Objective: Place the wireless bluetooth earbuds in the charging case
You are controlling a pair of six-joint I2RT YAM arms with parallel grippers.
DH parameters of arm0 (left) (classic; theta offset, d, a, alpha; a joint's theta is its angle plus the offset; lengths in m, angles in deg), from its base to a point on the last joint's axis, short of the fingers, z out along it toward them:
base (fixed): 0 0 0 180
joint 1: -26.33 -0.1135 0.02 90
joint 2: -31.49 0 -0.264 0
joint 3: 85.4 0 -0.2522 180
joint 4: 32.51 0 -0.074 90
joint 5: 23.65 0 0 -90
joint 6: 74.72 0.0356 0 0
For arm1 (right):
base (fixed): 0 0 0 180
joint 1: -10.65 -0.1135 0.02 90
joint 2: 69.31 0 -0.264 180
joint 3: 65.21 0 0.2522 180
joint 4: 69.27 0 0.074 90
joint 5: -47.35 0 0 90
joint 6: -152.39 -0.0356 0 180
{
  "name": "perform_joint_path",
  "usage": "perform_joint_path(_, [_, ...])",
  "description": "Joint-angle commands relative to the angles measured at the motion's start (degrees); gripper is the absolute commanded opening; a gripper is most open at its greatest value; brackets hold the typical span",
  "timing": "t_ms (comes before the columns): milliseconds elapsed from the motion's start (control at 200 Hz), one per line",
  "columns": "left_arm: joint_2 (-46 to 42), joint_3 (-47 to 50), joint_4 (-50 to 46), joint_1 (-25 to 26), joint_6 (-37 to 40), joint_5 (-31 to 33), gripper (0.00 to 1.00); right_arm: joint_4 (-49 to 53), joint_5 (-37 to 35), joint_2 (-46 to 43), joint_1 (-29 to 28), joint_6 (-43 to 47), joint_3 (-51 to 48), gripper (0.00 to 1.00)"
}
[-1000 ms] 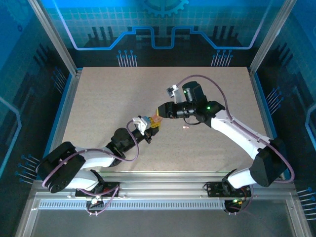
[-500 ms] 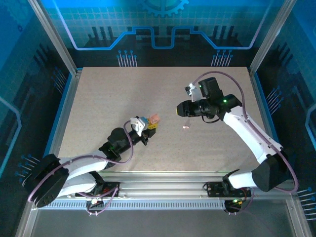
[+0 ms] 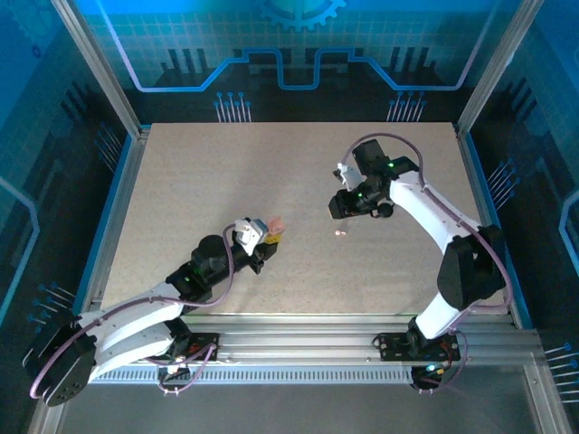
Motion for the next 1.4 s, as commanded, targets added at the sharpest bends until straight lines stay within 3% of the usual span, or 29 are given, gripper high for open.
perform_joint_path(0, [-1.61,-2.85,-5.17,0.29,1.34,1.08,0.12,2.34,-3.4,2.99,0.76,6.74,1.95,0.39])
perform_joint_path(400, [-2.08,-4.04,-9.53,0.35,0.09,2.5,0.12,5.21,-9.27,16.28,0.37,15.71,9.43,0.4])
perform_joint_path(660, [-2.26,-4.37,-10.6,0.37,-0.27,2.8,0.12,6.94,-10.88,20.47,-1.88,24.03,10.01,0.48])
perform_joint_path(990, [-1.68,-4.31,-10.33,0.35,-1.03,2.89,0.12,9.56,-14.77,25.05,-5.56,26.4,12.03,0.48])
perform_joint_path(1396, [-1.02,-4.28,-9.52,0.36,-1.62,2.53,0.13,10.37,-19.81,27.87,-5.7,26.22,13.21,0.45])
